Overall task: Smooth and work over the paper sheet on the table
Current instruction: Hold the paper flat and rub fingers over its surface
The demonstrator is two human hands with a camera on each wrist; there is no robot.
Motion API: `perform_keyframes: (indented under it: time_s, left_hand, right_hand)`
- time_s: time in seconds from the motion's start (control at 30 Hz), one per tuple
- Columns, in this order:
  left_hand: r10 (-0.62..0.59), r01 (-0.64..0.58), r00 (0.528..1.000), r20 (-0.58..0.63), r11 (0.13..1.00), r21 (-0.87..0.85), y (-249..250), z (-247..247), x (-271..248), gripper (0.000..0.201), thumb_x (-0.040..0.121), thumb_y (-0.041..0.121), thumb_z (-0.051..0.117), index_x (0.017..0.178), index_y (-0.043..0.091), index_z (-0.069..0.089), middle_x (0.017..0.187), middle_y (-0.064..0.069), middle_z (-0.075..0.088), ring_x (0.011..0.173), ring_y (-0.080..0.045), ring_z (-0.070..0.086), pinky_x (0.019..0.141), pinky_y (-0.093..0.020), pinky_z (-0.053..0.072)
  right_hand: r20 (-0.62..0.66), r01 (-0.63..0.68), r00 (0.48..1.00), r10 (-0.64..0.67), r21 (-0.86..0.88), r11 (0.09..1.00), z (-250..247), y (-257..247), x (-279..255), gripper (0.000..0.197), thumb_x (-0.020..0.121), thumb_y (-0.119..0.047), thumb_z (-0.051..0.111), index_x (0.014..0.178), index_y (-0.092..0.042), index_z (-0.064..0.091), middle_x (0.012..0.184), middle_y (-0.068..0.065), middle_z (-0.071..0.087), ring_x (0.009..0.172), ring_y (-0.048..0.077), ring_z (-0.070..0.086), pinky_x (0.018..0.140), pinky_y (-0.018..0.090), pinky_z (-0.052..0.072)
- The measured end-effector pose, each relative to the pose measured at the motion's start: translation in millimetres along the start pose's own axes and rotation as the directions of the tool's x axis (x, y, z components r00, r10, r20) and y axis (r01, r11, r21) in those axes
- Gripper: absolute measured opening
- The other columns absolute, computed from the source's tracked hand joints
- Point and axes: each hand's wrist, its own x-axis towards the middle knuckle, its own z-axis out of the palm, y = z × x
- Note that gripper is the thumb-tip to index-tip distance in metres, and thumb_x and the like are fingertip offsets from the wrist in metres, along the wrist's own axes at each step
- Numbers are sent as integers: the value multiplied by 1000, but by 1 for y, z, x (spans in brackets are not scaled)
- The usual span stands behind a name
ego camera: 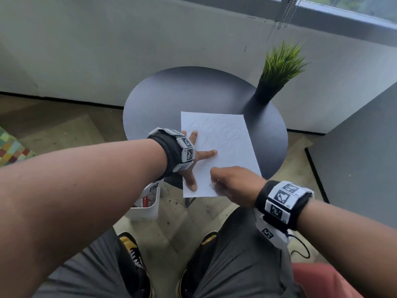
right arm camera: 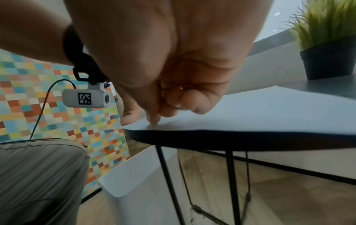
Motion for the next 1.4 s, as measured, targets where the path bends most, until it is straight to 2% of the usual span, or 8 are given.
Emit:
perform_keyframes:
  time_s: [0.2,0.4,0.57,0.77,0.97,1.17,1.3,1.4]
  left_hand:
    - [6,-6,1000,2,999,-52,-1,1,-3,128,59,80,76,145,66,-18,161,-13,-34,149,-49,-19,114,-73,8]
    - [4,-4,1000,-10,1000,-20,-1,2,-2,130,55,84,75,143,66,-20,162,-15,-33,150,-50,-16,115,-72,9]
    - [6,-6,1000,-15,1000,-20,-1,-1,-4,130,54,85,74,143,67,-19,163,-15,-31,150,-50,-13,114,-73,10]
    - [6,-6,1000,-15,1000,-11,-2,1,-3,131,52,87,73,140,68,-22,162,-16,-32,150,-51,-13,114,-73,10]
    - [11,-11,1000,0,999,-31,-1,-1,-4,129,55,86,74,142,67,-20,162,-14,-32,150,-49,-14,113,-74,11]
    - [27,-28,1000,-17,997,-74,-4,3,-6,134,57,82,76,147,60,-21,163,-11,-32,151,-44,-19,116,-70,6]
    - [33,-65,986,-163,979,-195,-18,18,-13,131,64,81,72,156,46,-15,167,-5,-22,155,-29,-14,123,-60,5]
    - [-41,-23,968,-247,968,-250,-32,34,-14,125,66,90,59,160,36,-3,169,-2,-14,155,-26,-11,124,-56,3]
  right_hand:
    - [-120,-320,936,332,110,941,-18,53,3,15,94,-34,52,88,-22,44,83,2,60,78,28,54,70,37,48]
    - [28,-39,999,38,35,999,-3,13,-10,12,95,-29,49,91,-19,44,84,1,60,76,25,52,68,35,45]
    - [-142,-407,899,414,72,910,-16,49,2,14,95,-29,46,94,-16,41,89,10,60,79,34,55,70,40,49]
    - [19,-50,999,50,-7,999,0,8,-8,13,97,-28,46,91,-19,39,81,-1,51,74,25,46,62,31,32]
    - [-161,-479,860,484,72,875,-14,55,-2,13,95,-29,44,94,-16,41,90,10,61,80,35,56,72,41,51]
    - [-44,-141,989,144,72,987,3,0,10,15,96,-37,48,102,-23,47,92,5,63,86,27,56,76,38,47]
    - [-72,-260,955,289,270,927,-13,16,18,11,90,-34,60,96,-24,57,79,-6,59,76,15,54,71,28,41]
    - [13,-311,932,361,539,783,-21,28,17,8,83,-16,70,86,-16,62,72,0,63,61,17,57,62,31,51]
